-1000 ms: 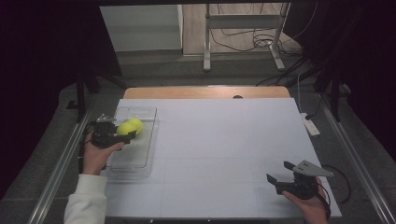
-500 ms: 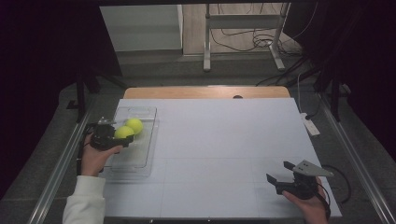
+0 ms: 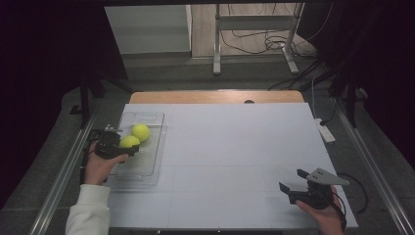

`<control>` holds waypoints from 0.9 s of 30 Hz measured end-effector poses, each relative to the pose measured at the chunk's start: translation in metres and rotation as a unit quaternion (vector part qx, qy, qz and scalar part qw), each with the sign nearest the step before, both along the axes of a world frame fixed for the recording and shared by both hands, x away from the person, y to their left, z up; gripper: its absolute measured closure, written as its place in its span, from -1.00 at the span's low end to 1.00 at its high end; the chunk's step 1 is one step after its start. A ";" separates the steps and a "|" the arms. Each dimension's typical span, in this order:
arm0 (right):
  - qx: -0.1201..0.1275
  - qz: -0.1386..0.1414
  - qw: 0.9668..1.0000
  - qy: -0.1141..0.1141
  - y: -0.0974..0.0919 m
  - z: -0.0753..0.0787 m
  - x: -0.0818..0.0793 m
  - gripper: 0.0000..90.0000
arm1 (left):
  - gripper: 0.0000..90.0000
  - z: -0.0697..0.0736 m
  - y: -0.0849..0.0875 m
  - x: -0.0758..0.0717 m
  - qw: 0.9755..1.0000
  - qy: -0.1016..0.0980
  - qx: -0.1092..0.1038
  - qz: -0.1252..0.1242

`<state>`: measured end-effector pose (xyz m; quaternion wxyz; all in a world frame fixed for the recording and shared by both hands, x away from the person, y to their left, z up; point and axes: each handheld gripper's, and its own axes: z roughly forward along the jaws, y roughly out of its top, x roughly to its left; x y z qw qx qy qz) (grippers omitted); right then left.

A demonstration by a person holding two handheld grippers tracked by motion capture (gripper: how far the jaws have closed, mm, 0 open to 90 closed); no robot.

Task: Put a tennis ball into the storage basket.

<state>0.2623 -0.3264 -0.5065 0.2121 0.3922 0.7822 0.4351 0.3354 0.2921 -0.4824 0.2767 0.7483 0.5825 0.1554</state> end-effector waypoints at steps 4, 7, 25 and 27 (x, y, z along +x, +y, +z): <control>0.000 0.000 1.000 0.000 0.000 0.000 0.000 -0.69 | -0.41 -0.003 -0.001 0.001 1.000 0.011 0.009 0.000; 0.000 0.001 1.000 0.000 0.000 0.000 0.000 -0.69 | -0.41 -0.004 -0.001 0.002 1.000 0.012 0.011 0.002; -0.001 0.001 1.000 0.000 0.000 0.000 0.000 -0.69 | -0.43 -0.008 -0.003 0.004 0.999 0.027 0.033 0.000; 0.000 0.000 1.000 0.000 0.000 0.000 0.000 -0.69 | -0.43 -0.008 -0.004 0.004 0.999 0.028 0.039 -0.002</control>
